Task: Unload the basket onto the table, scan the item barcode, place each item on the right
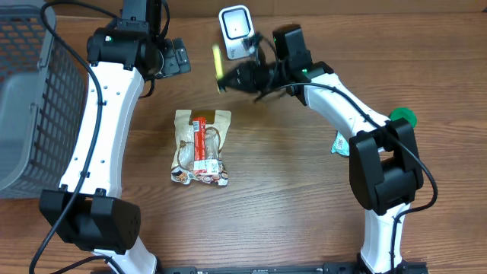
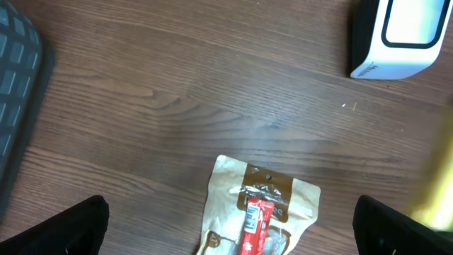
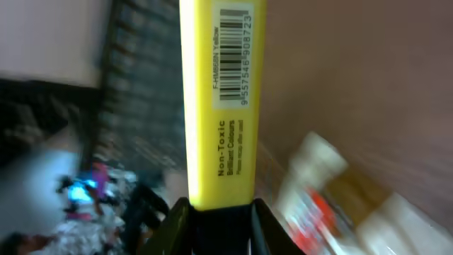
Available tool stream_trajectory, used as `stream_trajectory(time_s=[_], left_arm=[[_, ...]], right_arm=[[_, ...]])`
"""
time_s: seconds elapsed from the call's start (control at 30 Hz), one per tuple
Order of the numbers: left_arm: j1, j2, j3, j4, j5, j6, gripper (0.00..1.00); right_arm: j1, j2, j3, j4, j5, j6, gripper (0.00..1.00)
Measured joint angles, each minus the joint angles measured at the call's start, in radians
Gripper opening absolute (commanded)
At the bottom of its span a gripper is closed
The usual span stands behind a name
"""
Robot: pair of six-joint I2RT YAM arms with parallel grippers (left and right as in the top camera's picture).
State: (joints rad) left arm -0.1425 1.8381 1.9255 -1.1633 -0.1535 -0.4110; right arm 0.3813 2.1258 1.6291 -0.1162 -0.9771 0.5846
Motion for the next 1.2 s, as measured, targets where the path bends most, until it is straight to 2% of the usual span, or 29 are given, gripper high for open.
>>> stream_trajectory(time_s=[0.17, 0.3, 0.43, 0.63, 0.83, 1.03, 1.2], left_arm=[[0.0, 0.0, 0.0, 0.0, 0.0, 0.0, 1.0], [0.0, 0.0, 0.0, 0.0, 0.0, 0.0, 1.0], [0.0, 0.0, 0.0, 0.0, 0.0, 0.0, 1.0], [0.0, 0.0, 0.0, 0.0, 0.0, 0.0, 1.0], [0.0, 0.0, 0.0, 0.0, 0.0, 0.0, 1.0], [0.0, 0.0, 0.0, 0.0, 0.0, 0.0, 1.0], [0.0, 0.0, 0.0, 0.0, 0.0, 0.0, 1.0]], right_arm=[[-0.006, 0.053, 0.064, 0.333, -0.06, 0.28, 0.03], [-0.021, 0.208, 0.153, 0.475, -0.081, 0.431, 0.03], [-0.036, 0.359, 0.176, 0.572, -0.084, 0.514, 0.03], [-0.057, 0.485, 0.176, 0.677, -0.05, 0.673, 0.03], [-0.08, 0.488, 0.188, 0.71, -0.037, 0.803, 0.03], [-0.088, 0.488, 0.191, 0.811, -0.031, 0.942, 0.03], [-0.087, 0.488, 0.191, 0.815, 0.025, 1.016, 0.03]])
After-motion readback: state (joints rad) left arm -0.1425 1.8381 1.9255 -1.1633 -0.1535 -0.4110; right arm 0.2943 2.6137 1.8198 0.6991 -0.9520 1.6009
